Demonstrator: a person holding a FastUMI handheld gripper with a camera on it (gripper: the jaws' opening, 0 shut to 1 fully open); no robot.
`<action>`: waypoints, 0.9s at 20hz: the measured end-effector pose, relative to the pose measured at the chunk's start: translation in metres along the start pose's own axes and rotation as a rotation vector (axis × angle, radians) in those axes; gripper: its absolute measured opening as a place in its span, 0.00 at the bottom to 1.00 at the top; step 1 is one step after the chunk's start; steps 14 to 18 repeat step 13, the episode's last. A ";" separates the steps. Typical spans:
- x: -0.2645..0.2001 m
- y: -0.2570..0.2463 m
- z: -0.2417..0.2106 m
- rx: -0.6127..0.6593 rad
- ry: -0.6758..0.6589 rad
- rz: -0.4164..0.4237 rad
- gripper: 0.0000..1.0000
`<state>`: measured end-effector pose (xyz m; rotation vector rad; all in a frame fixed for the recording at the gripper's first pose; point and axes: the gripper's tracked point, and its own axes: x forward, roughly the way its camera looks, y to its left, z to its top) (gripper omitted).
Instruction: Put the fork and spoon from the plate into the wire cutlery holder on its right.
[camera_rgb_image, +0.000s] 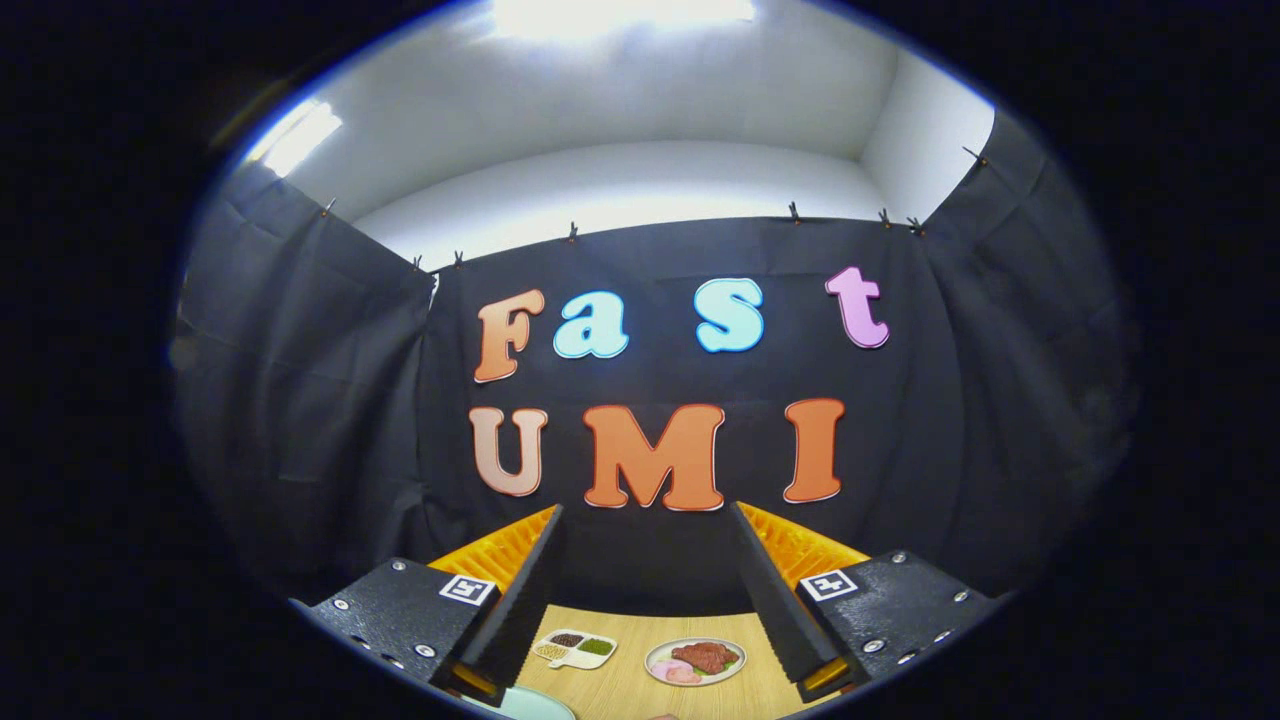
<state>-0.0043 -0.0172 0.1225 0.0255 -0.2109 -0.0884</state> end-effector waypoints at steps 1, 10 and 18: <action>0.001 -0.001 0.005 0.012 -0.010 -0.001 0.95; 0.007 0.006 -0.002 -0.032 -0.003 0.004 0.95; 0.007 0.008 -0.004 -0.052 0.004 0.006 0.95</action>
